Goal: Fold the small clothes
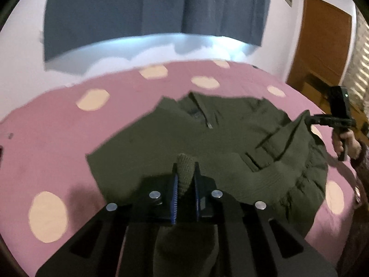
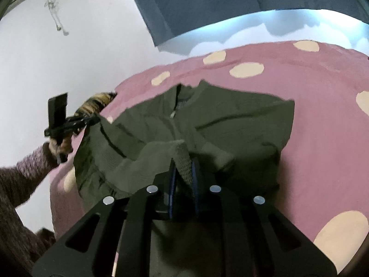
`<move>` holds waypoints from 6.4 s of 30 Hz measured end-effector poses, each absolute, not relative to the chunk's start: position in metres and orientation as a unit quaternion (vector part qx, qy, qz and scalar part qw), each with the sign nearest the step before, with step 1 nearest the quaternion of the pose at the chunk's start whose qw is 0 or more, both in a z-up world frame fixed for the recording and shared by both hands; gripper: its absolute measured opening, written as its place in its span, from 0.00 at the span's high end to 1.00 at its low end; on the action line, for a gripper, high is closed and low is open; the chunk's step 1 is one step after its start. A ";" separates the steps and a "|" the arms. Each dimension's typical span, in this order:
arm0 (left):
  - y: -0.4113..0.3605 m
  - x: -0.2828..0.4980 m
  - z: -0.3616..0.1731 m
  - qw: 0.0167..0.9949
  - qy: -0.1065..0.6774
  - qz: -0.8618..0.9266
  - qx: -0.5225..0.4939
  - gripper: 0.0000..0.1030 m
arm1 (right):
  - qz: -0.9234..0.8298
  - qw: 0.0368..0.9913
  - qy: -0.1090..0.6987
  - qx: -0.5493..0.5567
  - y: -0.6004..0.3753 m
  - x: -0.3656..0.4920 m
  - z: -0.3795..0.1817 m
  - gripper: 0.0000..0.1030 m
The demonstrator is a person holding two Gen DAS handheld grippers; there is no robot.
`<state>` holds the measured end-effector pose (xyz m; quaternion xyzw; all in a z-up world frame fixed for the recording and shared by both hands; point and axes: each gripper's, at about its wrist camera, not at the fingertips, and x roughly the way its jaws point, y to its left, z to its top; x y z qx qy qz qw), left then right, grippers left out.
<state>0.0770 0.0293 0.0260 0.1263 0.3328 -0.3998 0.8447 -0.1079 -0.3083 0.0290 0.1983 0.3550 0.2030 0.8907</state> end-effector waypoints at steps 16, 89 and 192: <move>-0.019 0.209 0.049 0.902 0.334 -0.261 0.081 0.89 | 0.126 0.897 0.350 0.239 -0.344 0.043 0.055 0.91; 0.140 0.066 -0.025 0.869 0.471 -0.108 -0.107 0.34 | 0.229 0.777 0.445 0.381 -0.178 -0.030 -0.001 0.50; -0.003 0.073 0.046 0.918 0.383 -0.104 0.004 0.91 | 0.216 0.824 0.406 0.331 -0.127 -0.059 -0.029 0.27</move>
